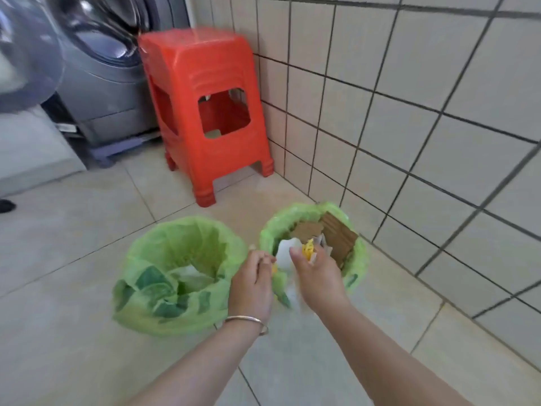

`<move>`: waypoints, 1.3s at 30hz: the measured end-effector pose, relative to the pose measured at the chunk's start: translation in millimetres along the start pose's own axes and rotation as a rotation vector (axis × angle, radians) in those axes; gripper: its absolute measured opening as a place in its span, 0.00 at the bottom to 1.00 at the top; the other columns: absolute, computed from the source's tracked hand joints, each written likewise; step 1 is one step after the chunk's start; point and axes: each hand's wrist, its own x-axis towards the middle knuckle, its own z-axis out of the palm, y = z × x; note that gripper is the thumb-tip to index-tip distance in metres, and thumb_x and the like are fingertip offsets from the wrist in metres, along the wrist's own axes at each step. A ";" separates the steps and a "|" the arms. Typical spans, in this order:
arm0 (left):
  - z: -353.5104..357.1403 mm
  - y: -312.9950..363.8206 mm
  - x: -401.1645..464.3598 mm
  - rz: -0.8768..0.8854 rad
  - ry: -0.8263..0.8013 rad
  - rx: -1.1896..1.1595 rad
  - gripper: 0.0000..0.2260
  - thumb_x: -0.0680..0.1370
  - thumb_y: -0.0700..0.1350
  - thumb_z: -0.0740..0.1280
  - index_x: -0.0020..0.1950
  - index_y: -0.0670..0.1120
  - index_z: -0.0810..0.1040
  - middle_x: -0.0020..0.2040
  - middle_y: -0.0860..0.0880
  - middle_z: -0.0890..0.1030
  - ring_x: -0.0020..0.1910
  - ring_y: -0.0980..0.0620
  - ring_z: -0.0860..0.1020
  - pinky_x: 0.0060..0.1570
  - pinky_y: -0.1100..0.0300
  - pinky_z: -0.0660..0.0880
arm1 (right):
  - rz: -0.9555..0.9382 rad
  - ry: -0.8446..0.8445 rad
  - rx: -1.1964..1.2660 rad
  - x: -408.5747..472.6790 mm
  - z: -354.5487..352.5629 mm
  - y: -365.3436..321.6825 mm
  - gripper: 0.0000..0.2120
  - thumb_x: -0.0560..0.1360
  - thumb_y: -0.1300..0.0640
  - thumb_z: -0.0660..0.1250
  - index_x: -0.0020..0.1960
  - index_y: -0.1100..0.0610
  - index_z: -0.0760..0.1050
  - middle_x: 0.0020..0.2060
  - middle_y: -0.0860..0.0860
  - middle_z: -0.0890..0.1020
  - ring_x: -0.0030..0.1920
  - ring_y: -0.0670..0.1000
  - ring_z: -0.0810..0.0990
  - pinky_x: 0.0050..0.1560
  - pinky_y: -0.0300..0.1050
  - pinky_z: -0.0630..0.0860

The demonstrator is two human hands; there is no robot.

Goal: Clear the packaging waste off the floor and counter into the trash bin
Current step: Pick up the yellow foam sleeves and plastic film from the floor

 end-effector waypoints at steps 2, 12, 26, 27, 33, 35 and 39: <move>-32.3 -13.7 29.4 0.045 0.091 0.029 0.05 0.77 0.41 0.59 0.44 0.50 0.73 0.39 0.53 0.73 0.39 0.53 0.71 0.40 0.63 0.66 | -0.025 -0.056 0.026 16.5 36.6 -17.8 0.09 0.79 0.52 0.57 0.45 0.56 0.68 0.33 0.48 0.71 0.37 0.49 0.70 0.35 0.38 0.64; -116.9 -102.9 147.6 -0.072 -0.051 0.690 0.22 0.70 0.31 0.59 0.62 0.46 0.68 0.56 0.45 0.63 0.60 0.43 0.65 0.61 0.61 0.61 | -0.210 -0.267 -0.360 95.4 204.8 -20.9 0.10 0.73 0.68 0.55 0.53 0.61 0.64 0.52 0.57 0.69 0.52 0.58 0.69 0.48 0.47 0.66; -89.2 -179.8 178.7 -0.335 -0.666 1.202 0.32 0.77 0.49 0.59 0.77 0.53 0.48 0.75 0.40 0.56 0.72 0.34 0.58 0.73 0.46 0.58 | -0.100 -0.720 -0.966 136.7 242.2 30.0 0.17 0.76 0.60 0.60 0.65 0.62 0.70 0.61 0.59 0.75 0.62 0.59 0.75 0.60 0.47 0.72; -90.4 -177.3 179.8 -0.324 -0.658 1.182 0.32 0.77 0.49 0.59 0.77 0.53 0.47 0.75 0.40 0.57 0.72 0.35 0.60 0.73 0.47 0.59 | -0.109 -0.679 -0.933 138.4 240.5 28.7 0.16 0.75 0.61 0.61 0.63 0.62 0.71 0.60 0.59 0.76 0.60 0.58 0.76 0.59 0.47 0.73; -110.4 -139.4 182.6 -0.206 -0.571 1.160 0.36 0.73 0.45 0.63 0.77 0.51 0.49 0.73 0.44 0.64 0.70 0.42 0.66 0.69 0.53 0.66 | -0.146 -0.532 -0.796 132.2 225.8 7.1 0.28 0.73 0.56 0.68 0.68 0.62 0.62 0.64 0.60 0.69 0.64 0.58 0.72 0.61 0.49 0.72; -113.8 -124.7 178.4 -0.162 -0.552 1.212 0.35 0.73 0.45 0.64 0.77 0.50 0.52 0.72 0.45 0.66 0.69 0.43 0.66 0.68 0.53 0.66 | -0.274 -0.497 -0.864 122.7 218.2 -1.4 0.27 0.75 0.57 0.65 0.70 0.64 0.60 0.65 0.61 0.68 0.65 0.59 0.69 0.62 0.49 0.70; -109.0 -84.5 165.3 0.010 -0.428 1.319 0.17 0.74 0.43 0.60 0.62 0.50 0.71 0.59 0.47 0.76 0.58 0.45 0.77 0.56 0.52 0.76 | -0.495 -0.340 -0.799 99.7 196.0 -12.5 0.16 0.77 0.65 0.56 0.64 0.64 0.66 0.61 0.60 0.71 0.62 0.60 0.68 0.55 0.51 0.71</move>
